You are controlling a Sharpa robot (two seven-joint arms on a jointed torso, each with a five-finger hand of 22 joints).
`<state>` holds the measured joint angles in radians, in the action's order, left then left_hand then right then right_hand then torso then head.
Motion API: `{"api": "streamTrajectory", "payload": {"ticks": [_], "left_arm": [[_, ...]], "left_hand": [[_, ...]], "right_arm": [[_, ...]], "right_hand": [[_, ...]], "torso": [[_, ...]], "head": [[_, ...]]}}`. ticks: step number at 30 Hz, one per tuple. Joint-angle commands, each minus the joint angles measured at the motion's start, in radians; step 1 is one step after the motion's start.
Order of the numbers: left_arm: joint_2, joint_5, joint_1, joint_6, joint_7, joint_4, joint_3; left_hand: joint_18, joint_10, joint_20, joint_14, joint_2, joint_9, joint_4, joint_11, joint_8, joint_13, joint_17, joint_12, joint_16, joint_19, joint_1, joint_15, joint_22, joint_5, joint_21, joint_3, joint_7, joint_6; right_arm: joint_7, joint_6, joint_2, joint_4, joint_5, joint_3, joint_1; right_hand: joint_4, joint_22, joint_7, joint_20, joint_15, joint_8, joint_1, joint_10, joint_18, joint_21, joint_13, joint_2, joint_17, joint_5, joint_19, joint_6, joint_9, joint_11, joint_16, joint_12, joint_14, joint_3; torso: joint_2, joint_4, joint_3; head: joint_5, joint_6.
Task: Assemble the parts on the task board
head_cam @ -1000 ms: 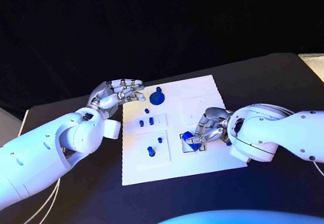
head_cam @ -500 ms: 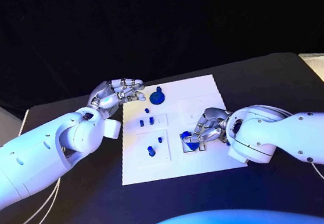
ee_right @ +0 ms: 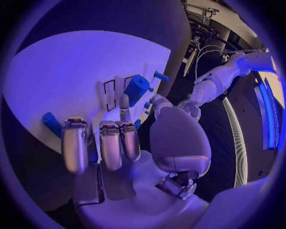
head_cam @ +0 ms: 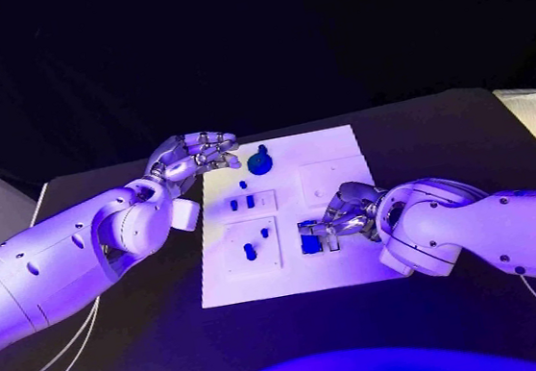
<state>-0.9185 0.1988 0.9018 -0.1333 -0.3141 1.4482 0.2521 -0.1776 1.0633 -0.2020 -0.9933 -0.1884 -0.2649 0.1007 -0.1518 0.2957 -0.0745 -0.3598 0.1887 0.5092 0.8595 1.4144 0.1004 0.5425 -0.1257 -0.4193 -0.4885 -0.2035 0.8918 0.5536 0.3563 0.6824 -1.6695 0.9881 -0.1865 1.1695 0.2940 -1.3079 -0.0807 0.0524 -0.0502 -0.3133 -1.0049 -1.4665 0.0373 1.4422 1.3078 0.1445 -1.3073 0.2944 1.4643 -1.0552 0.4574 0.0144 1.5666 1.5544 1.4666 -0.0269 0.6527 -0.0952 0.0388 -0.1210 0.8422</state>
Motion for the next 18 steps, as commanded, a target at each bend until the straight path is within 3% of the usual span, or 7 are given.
{"api": "streamTrajectory", "payload": {"ticks": [1, 7, 12, 14, 16, 18], "left_arm": [[0.001, -0.005, 0.000, 0.015, -0.006, 0.002, 0.001], [0.000, -0.005, 0.000, 0.015, -0.006, 0.002, 0.001], [0.000, -0.005, 0.000, 0.015, -0.006, 0.001, 0.001], [0.000, -0.005, 0.000, 0.016, -0.005, 0.001, 0.001], [0.000, -0.005, 0.000, 0.016, -0.005, 0.000, 0.001], [0.000, -0.005, 0.000, 0.016, -0.005, 0.000, 0.001]], "left_hand": [[-0.001, 0.001, -0.005, 0.007, 0.007, 0.000, -0.003, 0.004, -0.002, -0.002, -0.001, 0.006, -0.005, 0.005, 0.001, -0.002, -0.001, -0.002, 0.004, 0.002, 0.001, 0.008], [-0.001, 0.001, -0.005, 0.007, 0.007, 0.000, -0.003, 0.004, -0.002, -0.002, -0.001, 0.006, -0.005, 0.005, 0.001, -0.002, -0.001, -0.002, 0.004, 0.002, 0.001, 0.008], [-0.001, 0.001, -0.005, 0.007, 0.007, 0.000, -0.003, 0.004, -0.002, -0.002, -0.001, 0.006, -0.005, 0.005, 0.001, -0.002, -0.001, -0.002, 0.004, 0.002, 0.001, 0.008], [-0.001, 0.001, -0.005, 0.007, 0.007, 0.000, -0.003, 0.004, -0.002, -0.002, -0.001, 0.006, -0.005, 0.005, 0.001, -0.002, -0.001, -0.002, 0.004, 0.002, 0.001, 0.008], [-0.001, 0.001, -0.005, 0.007, 0.007, 0.000, -0.003, 0.004, -0.002, -0.002, -0.001, 0.006, -0.005, 0.005, 0.001, -0.002, -0.001, -0.002, 0.004, 0.002, 0.001, 0.008], [-0.001, 0.001, -0.005, 0.007, 0.007, 0.000, -0.003, 0.004, -0.002, -0.002, -0.001, 0.006, -0.005, 0.005, 0.001, -0.002, -0.001, -0.002, 0.004, 0.002, 0.001, 0.008]], "right_arm": [[-0.013, -0.007, 0.010, -0.007, 0.009, 0.000, -0.002], [-0.021, -0.009, 0.032, -0.017, 0.018, 0.000, -0.002], [-0.064, -0.010, 0.059, -0.032, 0.021, 0.000, -0.002], [-0.087, -0.009, 0.069, -0.039, 0.022, 0.000, -0.002], [-0.110, -0.009, 0.079, -0.046, 0.022, 0.000, -0.002], [-0.129, -0.009, 0.085, -0.054, 0.023, 0.001, -0.002]], "right_hand": [[0.001, -0.231, 0.000, -0.006, -0.008, -0.007, 0.000, -0.091, -0.013, -0.001, 0.246, -0.014, -0.263, -0.013, 0.077, 0.010, 0.001, -0.009, 0.004, -0.006, 0.104, 0.024], [-0.001, -0.231, 0.000, -0.006, -0.008, -0.010, -0.019, -0.092, -0.013, -0.001, 0.246, -0.034, -0.263, -0.005, 0.078, 0.012, 0.002, -0.009, 0.004, -0.006, 0.104, 0.035], [-0.008, -0.233, 0.004, -0.008, -0.011, -0.022, -0.113, -0.094, -0.015, 0.007, 0.250, -0.046, -0.263, 0.019, 0.080, 0.007, 0.005, -0.012, 0.004, -0.002, 0.104, 0.028], [-0.011, -0.235, 0.009, -0.011, -0.014, -0.032, -0.192, -0.097, -0.016, 0.016, 0.253, -0.037, -0.263, -0.034, 0.082, 0.002, 0.007, -0.017, 0.004, 0.003, 0.104, 0.021], [-0.012, -0.236, 0.011, -0.013, -0.016, -0.039, -0.227, -0.099, -0.017, 0.021, 0.256, -0.030, -0.263, -0.090, 0.083, -0.003, 0.008, -0.019, 0.004, 0.006, 0.104, 0.012], [-0.010, -0.238, 0.014, -0.014, -0.018, -0.046, -0.255, -0.100, -0.018, 0.027, 0.258, -0.018, -0.263, -0.104, 0.084, -0.009, 0.009, -0.021, 0.004, 0.009, 0.104, 0.005]], "torso": [[0.000, -0.0011, -0.0001], [0.000, -0.0005, 0.0005], [0.000, -0.0002, 0.0001], [0.000, -0.0001, -0.0002], [0.000, -0.0007, 0.0000], [0.000, -0.0014, 0.0006]], "head": [[-0.002, 0.000], [-0.001, 0.000], [-0.001, 0.001], [-0.002, 0.001], [-0.004, 0.001], [-0.005, 0.001]]}}
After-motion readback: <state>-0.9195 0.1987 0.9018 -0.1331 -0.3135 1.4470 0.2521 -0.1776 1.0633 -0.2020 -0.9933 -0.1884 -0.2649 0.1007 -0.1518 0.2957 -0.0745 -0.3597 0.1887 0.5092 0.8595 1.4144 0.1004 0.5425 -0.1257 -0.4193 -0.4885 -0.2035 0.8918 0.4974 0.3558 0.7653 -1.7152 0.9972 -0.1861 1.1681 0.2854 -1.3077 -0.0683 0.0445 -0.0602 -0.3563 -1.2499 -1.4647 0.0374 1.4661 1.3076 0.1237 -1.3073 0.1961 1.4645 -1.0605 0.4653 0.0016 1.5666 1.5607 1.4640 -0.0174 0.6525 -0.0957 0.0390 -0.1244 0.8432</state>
